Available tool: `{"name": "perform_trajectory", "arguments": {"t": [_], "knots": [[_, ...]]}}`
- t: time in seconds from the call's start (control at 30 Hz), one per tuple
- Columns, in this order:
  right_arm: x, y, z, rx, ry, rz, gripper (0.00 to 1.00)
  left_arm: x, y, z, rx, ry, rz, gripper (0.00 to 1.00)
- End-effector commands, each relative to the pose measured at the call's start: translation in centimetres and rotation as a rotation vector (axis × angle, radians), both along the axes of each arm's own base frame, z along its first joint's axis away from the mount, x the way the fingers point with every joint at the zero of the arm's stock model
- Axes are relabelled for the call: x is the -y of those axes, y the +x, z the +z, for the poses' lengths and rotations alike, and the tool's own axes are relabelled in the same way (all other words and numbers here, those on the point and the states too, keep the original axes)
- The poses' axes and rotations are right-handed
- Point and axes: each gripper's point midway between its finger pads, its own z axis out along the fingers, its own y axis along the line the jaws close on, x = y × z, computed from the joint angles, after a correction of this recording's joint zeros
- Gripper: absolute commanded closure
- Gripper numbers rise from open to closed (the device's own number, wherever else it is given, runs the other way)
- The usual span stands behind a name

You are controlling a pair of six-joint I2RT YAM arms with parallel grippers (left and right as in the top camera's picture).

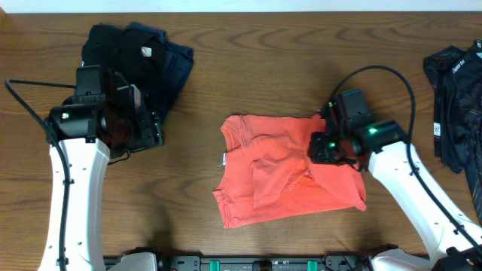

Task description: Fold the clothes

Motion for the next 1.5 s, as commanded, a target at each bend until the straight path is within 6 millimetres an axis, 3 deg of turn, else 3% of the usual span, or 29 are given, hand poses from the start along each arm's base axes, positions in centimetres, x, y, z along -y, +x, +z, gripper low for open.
{"name": "perform_trajectory", "arguments": {"t": [0.0,0.13,0.27,0.33,0.4,0.53,0.6,0.7,0.87,0.97,1.03,1.13,1.23,1.37,1.47], "knots": [[-1.9,-0.4,0.5,-0.006,0.063,0.028,0.72,-0.1,0.0,0.4,0.012,0.001,-0.002,0.26],[-0.7,0.5,1.0,0.012,0.065,-0.013,0.77,-0.1,0.0,0.4,0.011,0.001,-0.002,0.26],[2.9,2.0,1.7,0.06,0.047,-0.084,0.79,-0.1,0.0,0.4,0.011,0.001,-0.002,0.26],[5.6,2.6,1.8,0.078,0.021,-0.127,0.91,-0.1,0.0,0.4,0.012,0.001,-0.002,0.26],[7.5,2.7,1.3,0.061,0.002,-0.184,0.99,-0.1,0.0,0.4,0.012,0.001,-0.002,0.26],[9.5,2.1,-1.1,-0.012,-0.023,-0.239,0.99,-0.1,0.0,0.4,0.012,0.001,-0.002,0.26],[9.2,1.4,-2.8,-0.07,-0.018,-0.235,0.99,-0.1,0.0,0.4,0.012,0.001,-0.002,0.26],[6.4,-1.0,-4.2,-0.184,0.087,-0.146,0.99,-0.1,0.0,0.4,0.012,0.001,-0.002,0.26],[0.2,-6.2,-3.0,-0.356,0.262,0.05,0.99,-0.1,0.0,0.4,0.013,0.001,-0.002,0.26],[-0.6,-8.0,-3.7,-0.399,0.165,0.105,0.99,-0.1,0.2,0.4,0.02,0.002,-0.002,0.26],[-0.3,-8.2,-4.3,-0.391,0.087,0.111,0.99,-0.1,0.2,0.4,0.021,0.002,-0.002,0.26],[0.0,-6.8,-4.4,-0.329,0.057,0.105,0.99,-0.1,0.1,0.4,0.019,0.002,-0.002,0.26],[0.4,-3.3,-3.2,-0.202,0.092,0.061,0.99,-0.1,0.2,0.4,0.02,0.002,-0.002,0.26],[2.5,2.3,-1.4,-0.038,0.15,-0.113,0.99,-0.1,0.2,0.4,0.02,0.002,-0.002,0.26],[3.4,4.6,-1.3,0.027,0.167,-0.164,0.99,-0.1,0.1,0.4,0.019,0.001,-0.002,0.26]]}}
